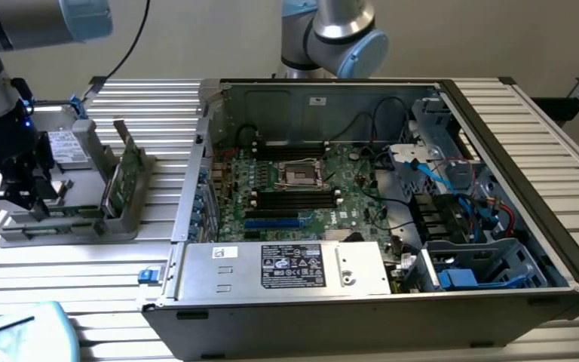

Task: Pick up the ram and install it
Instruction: 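Pick up the ram and move it above insertion slot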

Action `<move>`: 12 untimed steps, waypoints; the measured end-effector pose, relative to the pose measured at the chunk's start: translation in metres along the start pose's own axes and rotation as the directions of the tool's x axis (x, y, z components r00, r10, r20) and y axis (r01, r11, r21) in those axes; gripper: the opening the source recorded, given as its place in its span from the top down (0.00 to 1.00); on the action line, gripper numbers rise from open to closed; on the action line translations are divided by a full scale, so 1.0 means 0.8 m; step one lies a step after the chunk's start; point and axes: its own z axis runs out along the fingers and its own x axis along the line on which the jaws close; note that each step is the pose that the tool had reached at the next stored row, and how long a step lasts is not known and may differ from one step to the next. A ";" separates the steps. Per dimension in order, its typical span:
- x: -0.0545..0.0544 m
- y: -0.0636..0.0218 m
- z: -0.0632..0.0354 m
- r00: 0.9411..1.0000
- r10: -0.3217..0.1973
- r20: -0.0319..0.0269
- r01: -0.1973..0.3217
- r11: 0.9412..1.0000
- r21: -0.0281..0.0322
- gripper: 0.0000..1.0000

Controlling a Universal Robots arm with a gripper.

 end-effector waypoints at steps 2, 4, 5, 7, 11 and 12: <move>0.001 0.000 0.004 1.000 -0.001 0.000 0.001 1.000 0.000 0.57; 0.001 -0.001 0.009 1.000 -0.003 0.000 0.003 1.000 0.000 0.57; 0.002 -0.001 0.011 1.000 -0.003 0.000 0.003 1.000 0.000 0.57; 0.002 -0.001 0.016 1.000 -0.005 0.000 0.005 1.000 0.000 0.57; 0.003 -0.002 0.025 1.000 -0.008 -0.001 0.008 1.000 0.000 0.57; 0.004 -0.002 0.027 1.000 -0.009 -0.001 0.009 1.000 0.000 0.57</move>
